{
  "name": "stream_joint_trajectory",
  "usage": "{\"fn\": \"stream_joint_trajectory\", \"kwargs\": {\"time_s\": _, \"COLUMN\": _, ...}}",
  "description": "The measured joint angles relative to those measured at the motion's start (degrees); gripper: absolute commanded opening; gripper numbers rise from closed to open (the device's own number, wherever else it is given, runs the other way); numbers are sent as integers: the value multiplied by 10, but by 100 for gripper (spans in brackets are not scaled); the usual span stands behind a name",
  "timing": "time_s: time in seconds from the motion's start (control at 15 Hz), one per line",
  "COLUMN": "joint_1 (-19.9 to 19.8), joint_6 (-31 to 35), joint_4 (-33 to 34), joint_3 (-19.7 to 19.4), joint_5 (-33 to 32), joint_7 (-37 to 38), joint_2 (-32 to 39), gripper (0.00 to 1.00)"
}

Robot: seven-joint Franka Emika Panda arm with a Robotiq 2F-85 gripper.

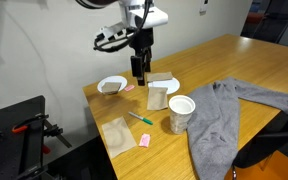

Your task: Remove the pen from the mug cup and place it on the table

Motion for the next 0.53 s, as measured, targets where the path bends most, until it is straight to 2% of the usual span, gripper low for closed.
{"fn": "stream_joint_trajectory", "kwargs": {"time_s": 0.27, "joint_1": -8, "joint_6": -35, "joint_4": -20, "joint_3": 9, "joint_5": -39, "joint_7": 0, "joint_2": -76, "gripper": 100}}
{"fn": "stream_joint_trajectory", "kwargs": {"time_s": 0.53, "joint_1": -29, "joint_6": -51, "joint_4": -32, "joint_3": 35, "joint_5": -49, "joint_7": 0, "joint_2": -125, "gripper": 100}}
